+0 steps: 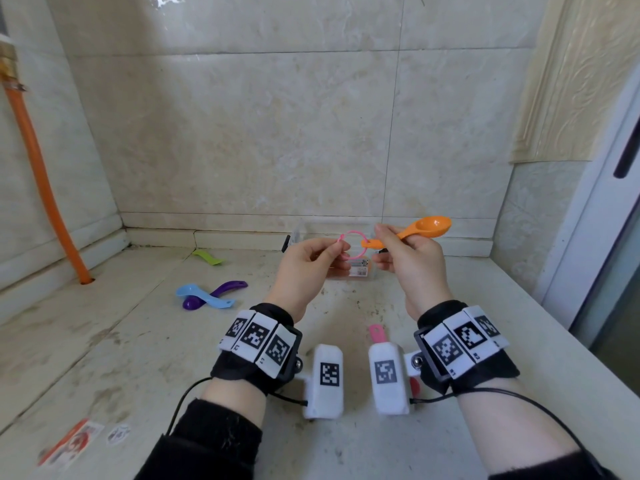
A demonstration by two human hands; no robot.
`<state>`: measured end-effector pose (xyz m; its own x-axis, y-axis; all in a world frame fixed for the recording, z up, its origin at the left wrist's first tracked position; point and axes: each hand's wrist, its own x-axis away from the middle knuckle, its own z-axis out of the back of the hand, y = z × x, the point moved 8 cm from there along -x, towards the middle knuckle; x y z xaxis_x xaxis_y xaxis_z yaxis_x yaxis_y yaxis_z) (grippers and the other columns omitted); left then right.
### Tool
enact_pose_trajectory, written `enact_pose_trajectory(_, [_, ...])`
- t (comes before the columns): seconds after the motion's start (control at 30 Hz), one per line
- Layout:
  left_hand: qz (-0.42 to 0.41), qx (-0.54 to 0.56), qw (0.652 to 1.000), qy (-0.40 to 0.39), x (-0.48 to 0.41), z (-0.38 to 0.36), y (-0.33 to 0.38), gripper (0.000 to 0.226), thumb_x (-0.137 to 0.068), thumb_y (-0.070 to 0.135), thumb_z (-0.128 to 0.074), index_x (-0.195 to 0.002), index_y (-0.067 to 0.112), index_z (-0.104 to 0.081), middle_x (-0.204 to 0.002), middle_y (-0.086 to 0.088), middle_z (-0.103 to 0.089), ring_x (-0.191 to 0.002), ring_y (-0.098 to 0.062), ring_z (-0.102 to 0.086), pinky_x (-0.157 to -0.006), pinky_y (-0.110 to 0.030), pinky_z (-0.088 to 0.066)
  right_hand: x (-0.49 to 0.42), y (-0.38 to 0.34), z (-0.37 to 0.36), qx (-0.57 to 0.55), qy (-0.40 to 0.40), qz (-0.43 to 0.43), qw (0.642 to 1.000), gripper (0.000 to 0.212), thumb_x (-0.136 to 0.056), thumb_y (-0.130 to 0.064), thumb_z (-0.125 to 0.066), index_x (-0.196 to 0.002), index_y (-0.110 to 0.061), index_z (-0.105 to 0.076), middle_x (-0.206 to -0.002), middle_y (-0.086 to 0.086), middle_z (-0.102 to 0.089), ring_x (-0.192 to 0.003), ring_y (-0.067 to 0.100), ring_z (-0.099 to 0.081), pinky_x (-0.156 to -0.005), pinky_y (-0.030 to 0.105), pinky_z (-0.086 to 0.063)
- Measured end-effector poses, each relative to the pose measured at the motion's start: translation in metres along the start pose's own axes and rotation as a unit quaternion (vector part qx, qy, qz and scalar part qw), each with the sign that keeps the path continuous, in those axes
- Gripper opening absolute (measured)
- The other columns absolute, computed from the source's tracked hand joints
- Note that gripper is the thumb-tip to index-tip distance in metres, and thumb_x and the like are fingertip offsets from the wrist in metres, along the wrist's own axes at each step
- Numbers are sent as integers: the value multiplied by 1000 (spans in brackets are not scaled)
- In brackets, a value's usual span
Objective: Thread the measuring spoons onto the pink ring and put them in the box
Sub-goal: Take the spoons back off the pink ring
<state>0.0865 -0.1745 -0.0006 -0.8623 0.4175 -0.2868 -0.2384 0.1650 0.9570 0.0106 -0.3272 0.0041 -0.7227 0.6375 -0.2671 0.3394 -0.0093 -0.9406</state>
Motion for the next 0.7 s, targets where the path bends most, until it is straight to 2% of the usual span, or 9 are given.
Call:
enact_pose_trajectory(0.13, [-19, 41, 998, 32, 0, 6, 5, 19, -95, 5, -54, -84, 9, -70, -70, -4, -67, -60, -12, -67, -65, -24, -58, 4, 12, -9, -96, -34, -112, 988, 21, -88, -30, -68, -89, -10, -70, -77, 1, -69, -54, 8, -57, -49, 19, -45])
enact_pose_trajectory(0.23, [-50, 55, 996, 52, 2, 11, 12, 21, -94, 8, -55, -83, 14, -71, -68, 1, -69, -62, -12, -67, -66, -23, -57, 11, 18, -20, -164, -73, -189, 966, 18, -92, -24, -62, -91, -7, -68, -76, 4, -65, -51, 8, -52, -46, 18, -41])
enact_pose_trajectory(0.3, [-73, 63, 994, 54, 3, 11, 17, 21, -93, 8, -57, -83, 17, -73, -66, 2, -70, -63, -11, -67, -69, -24, -58, 15, 22, -24, -168, -84, -226, 956, 20, -92, -23, -61, -93, -4, -68, -72, 5, -64, -49, 7, -51, -46, 17, -40])
enact_pose_trajectory(0.4, [-96, 61, 992, 59, 3, 12, 20, 19, -92, 10, -60, -86, 20, -75, -68, 4, -71, -66, -8, -66, -76, -27, -58, 22, 30, -29, -139, -114, -275, 944, 30, -90, -31, -62, -87, -2, -70, -61, 2, -64, -45, 7, -51, -43, 15, -41])
enact_pose_trajectory(0.53, [-99, 52, 990, 83, 2, 16, 19, 17, -90, 13, -62, -86, 23, -75, -74, 4, -73, -66, -6, -64, -73, -27, -57, 28, 37, -31, -79, -142, -304, 938, 40, -88, -43, -63, -75, -6, -68, -52, 0, -57, -38, 7, -48, -37, 15, -40])
enact_pose_trajectory(0.63, [-96, 51, 989, 104, 1, 21, 19, 15, -90, 17, -63, -87, 25, -75, -77, 4, -73, -65, -5, -64, -73, -29, -56, 29, 37, -33, -63, -151, -301, 940, 42, -89, -42, -64, -60, -12, -55, -44, -3, -46, -32, 5, -36, -30, 14, -28])
enact_pose_trajectory(0.7, [-91, 38, 989, 110, 1, 23, 19, 18, -91, 20, -62, -83, 30, -75, -77, 7, -73, -67, -5, -65, -76, -32, -55, 26, 33, -33, -70, -149, -277, 947, 42, -88, -40, -66, -59, -12, -54, -45, -3, -44, -32, 5, -33, -30, 15, -26])
